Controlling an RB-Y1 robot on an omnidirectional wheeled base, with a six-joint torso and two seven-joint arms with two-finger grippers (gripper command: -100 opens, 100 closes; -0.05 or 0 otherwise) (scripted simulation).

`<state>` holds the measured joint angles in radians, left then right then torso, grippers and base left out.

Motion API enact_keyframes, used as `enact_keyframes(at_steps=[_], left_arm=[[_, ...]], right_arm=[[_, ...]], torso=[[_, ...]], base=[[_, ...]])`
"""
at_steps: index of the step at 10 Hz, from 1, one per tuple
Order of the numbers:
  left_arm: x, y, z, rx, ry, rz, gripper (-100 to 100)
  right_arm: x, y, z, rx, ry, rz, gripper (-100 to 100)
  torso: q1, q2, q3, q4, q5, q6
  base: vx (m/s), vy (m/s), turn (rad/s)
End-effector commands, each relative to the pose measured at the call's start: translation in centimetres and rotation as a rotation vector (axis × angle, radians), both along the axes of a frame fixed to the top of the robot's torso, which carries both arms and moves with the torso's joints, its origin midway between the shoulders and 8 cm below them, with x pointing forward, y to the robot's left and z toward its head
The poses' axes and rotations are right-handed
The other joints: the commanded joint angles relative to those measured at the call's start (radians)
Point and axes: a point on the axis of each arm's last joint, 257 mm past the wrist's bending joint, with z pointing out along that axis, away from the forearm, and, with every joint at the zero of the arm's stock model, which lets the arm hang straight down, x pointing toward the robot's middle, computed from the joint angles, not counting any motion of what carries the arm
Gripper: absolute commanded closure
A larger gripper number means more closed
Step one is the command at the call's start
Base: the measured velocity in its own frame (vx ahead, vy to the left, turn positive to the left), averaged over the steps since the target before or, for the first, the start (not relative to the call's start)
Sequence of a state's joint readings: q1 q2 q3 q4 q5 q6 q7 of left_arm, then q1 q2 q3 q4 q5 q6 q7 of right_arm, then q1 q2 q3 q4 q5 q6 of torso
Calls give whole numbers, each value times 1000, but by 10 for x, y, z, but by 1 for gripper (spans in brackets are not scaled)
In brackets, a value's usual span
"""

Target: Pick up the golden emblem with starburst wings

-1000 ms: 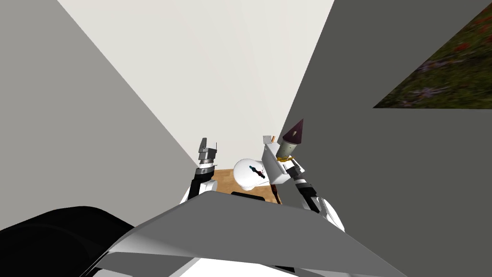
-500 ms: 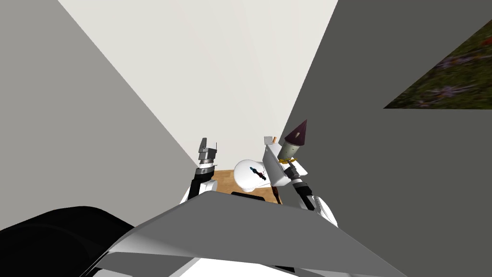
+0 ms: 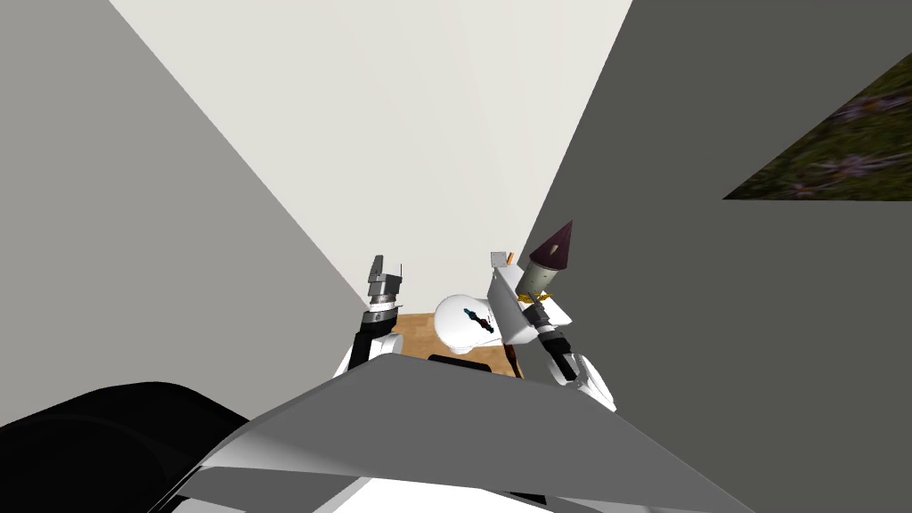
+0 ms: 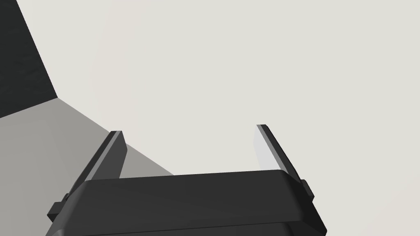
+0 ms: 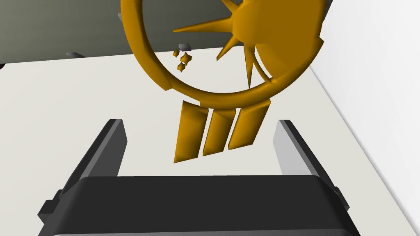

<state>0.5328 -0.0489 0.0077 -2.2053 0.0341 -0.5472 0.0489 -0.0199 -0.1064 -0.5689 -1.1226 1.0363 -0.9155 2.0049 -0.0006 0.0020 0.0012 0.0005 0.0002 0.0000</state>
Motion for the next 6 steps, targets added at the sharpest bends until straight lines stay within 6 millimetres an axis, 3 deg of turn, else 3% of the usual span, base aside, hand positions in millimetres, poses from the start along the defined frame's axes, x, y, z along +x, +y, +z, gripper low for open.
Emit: enact_keyframes(at_steps=[1,2,4,5,6], left_arm=[[0,0,0,0,0,0,0],[0,0,0,0,0,0,0],[0,0,0,0,0,0,0],[0,0,0,0,0,0,0],[0,0,0,0,0,0,0]], right_arm=[[17,8,7,-22,-20,24,-100],[17,18,3,-3,-17,39,-100],[17,12,8,40,-35,19,-100],[33,20,14,-1,-47,45,-100],[33,27,8,22,-37,53,-100]], torso=[[0,0,0,0,0,0],[0,1,0,0,0,0],[0,0,0,0,0,0],[0,-1,-1,0,0,0],[0,0,0,0,0,0]], base=[[-49,-7,30],[-53,-3,21],[-13,-1,-1],[-37,-11,32],[-47,-14,25]])
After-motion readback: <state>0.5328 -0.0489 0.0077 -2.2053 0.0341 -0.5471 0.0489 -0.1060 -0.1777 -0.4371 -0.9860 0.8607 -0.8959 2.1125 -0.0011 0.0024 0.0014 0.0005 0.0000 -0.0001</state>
